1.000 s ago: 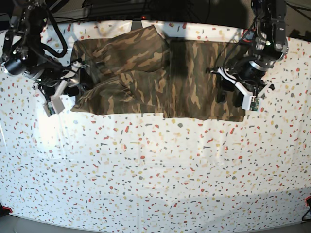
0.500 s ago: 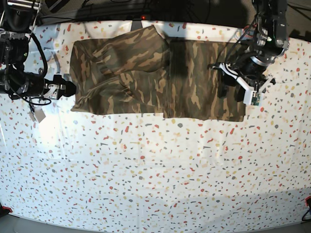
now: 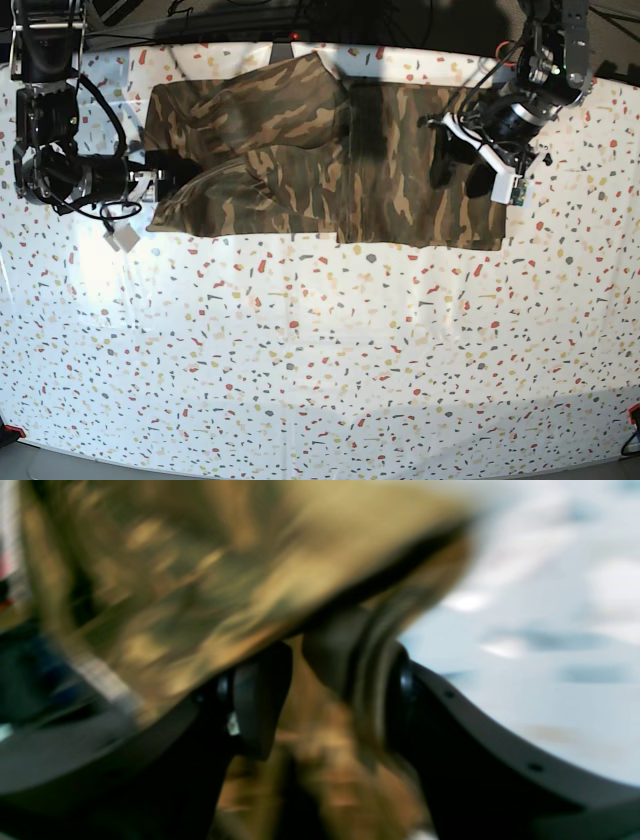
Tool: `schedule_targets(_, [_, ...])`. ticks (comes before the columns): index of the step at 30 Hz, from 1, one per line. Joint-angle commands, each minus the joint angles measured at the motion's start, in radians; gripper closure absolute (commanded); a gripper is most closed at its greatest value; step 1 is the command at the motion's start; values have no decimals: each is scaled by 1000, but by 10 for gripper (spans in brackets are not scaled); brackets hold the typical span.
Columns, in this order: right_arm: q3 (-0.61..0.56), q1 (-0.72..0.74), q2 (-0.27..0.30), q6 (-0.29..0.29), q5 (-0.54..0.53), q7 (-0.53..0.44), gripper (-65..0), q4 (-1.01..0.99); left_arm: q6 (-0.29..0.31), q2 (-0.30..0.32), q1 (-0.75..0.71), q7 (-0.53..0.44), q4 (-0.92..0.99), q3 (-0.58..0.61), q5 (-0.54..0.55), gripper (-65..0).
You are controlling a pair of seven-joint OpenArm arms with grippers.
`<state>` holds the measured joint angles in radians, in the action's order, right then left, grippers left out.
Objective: Fold the T-shirt properly
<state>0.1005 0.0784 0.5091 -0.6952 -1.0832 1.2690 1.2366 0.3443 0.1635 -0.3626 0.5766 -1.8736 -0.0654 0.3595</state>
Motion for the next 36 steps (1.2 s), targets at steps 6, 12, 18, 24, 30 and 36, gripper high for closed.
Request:
schedule_targets(6, [3,10,14,-3,-50,37,-288,5,4,6,5,-23,-19,-3,8,-307])
schedule_targets(12, [4,10,21,-3,-47,9,0,6,4,6,5,-23,-19,-3,-13,-307])
schedule_targets(18, [7,10,87,-3,-52,-38,0,24,3,6,-6,-11,-18,-6,-154,-307])
schedule_targets(24, [18,10,142,-3,-152,8,0,66,-50,6,-9,4,-18,-6,-219,-307])
schedule_targets(30, [19,9,120,-3,-193,32,0,170,-83,6,-8,-5,20,-6,-376,-307])
schedule_targets(36, [19,7,13,-3,-192,33,0,319,-84,6,-5,-128,193,-6,-412,-307])
